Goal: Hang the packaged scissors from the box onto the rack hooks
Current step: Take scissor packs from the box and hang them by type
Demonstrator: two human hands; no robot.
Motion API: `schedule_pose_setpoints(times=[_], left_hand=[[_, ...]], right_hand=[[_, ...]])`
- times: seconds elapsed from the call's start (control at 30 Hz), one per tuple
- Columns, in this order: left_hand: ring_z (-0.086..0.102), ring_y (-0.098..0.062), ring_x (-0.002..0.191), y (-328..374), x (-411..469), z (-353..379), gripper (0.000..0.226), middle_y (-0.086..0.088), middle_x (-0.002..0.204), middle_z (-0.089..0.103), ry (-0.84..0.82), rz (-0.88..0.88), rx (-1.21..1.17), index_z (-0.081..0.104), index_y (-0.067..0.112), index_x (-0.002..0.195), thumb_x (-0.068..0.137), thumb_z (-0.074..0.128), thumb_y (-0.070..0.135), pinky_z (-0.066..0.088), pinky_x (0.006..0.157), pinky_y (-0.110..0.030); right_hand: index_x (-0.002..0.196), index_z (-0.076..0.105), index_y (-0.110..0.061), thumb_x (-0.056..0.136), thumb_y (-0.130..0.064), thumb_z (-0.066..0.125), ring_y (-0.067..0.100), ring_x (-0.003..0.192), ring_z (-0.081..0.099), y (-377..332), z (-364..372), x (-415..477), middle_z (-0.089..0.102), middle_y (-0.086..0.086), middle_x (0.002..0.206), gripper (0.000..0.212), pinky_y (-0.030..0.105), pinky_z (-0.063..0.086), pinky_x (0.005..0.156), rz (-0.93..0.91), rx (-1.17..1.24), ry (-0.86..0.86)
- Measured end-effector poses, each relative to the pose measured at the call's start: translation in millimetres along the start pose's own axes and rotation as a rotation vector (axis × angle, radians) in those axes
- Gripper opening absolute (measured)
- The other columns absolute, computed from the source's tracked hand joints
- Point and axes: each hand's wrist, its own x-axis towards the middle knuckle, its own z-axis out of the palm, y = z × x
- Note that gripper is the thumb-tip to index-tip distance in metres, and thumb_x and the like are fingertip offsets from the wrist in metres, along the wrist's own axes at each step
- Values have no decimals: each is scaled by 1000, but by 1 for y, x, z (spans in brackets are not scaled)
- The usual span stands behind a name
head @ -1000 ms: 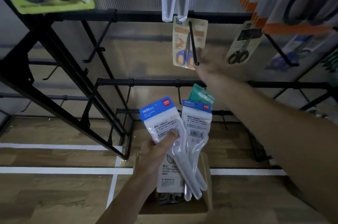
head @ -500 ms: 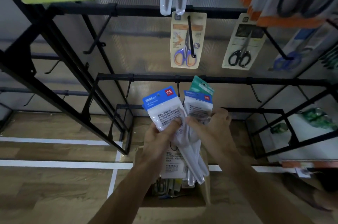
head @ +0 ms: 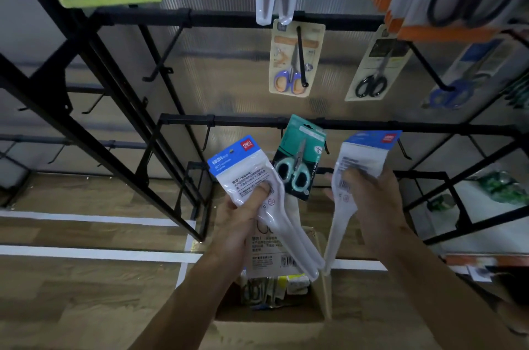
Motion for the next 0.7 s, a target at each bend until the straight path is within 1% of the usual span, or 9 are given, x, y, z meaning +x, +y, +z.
schedule_pose_setpoints(times=[0.1,0.23,0.33,0.43,0.47,0.53,0.57,0.6,0.7], left_hand=[[73,-30,105,-1,-2,-3,53,-7,114,76,-12,6,-3,72,22,115,71,87,48,55,96,-54],[74,-29,100,10,-12,-3,43,-6,111,76,-46,9,35,72,19,114,80,82,43,58,85,-46],[75,-29,93,42,-34,11,27,-8,103,78,-87,68,70,73,13,111,88,75,26,58,75,-38],[74,-31,93,84,-60,26,18,-11,102,78,-70,124,96,74,9,108,90,74,15,59,79,-37],[73,-32,93,98,-72,31,19,-13,101,77,-69,144,83,74,6,107,90,75,16,58,79,-38],[69,-35,92,119,-100,35,33,-24,105,74,-118,161,89,72,0,110,86,79,22,55,80,-45],[68,-34,89,125,-114,35,39,-24,103,73,-131,165,81,72,0,112,84,80,26,55,77,-45],[69,-32,84,135,-123,38,38,-19,98,74,-113,171,73,72,2,110,82,80,27,55,72,-40],[73,-22,80,158,-158,46,9,-3,89,78,-109,175,54,74,12,99,90,76,13,59,68,-33]], right_hand=[[127,54,-11,95,-3,57,18,93,70,0,-4,-4,67,9,110,32,28,55,63,79,72,-41],[123,45,-29,82,-48,74,14,104,61,-10,-8,-17,63,-4,115,54,31,44,73,175,24,-106],[135,41,-24,63,-72,64,13,110,56,-44,-12,-35,58,-3,123,90,30,44,85,243,56,-201],[129,52,-19,91,-63,40,5,88,64,-99,-17,-62,62,-2,111,59,21,53,64,315,259,-280],[127,52,-22,96,-61,35,3,90,66,-117,-19,-72,62,-3,116,53,19,55,63,282,282,-309],[140,45,-21,91,-67,36,7,119,57,-144,-26,-95,52,-2,142,67,22,53,91,244,311,-367],[149,39,-20,88,-70,39,8,131,48,-157,-29,-109,45,-3,148,78,27,44,106,243,342,-384],[152,34,-20,90,-69,38,7,134,43,-171,-33,-122,44,-6,147,80,26,36,110,226,342,-389],[141,47,-21,100,-60,27,2,112,55,-203,-48,-158,64,-16,117,61,14,43,83,215,352,-403]])
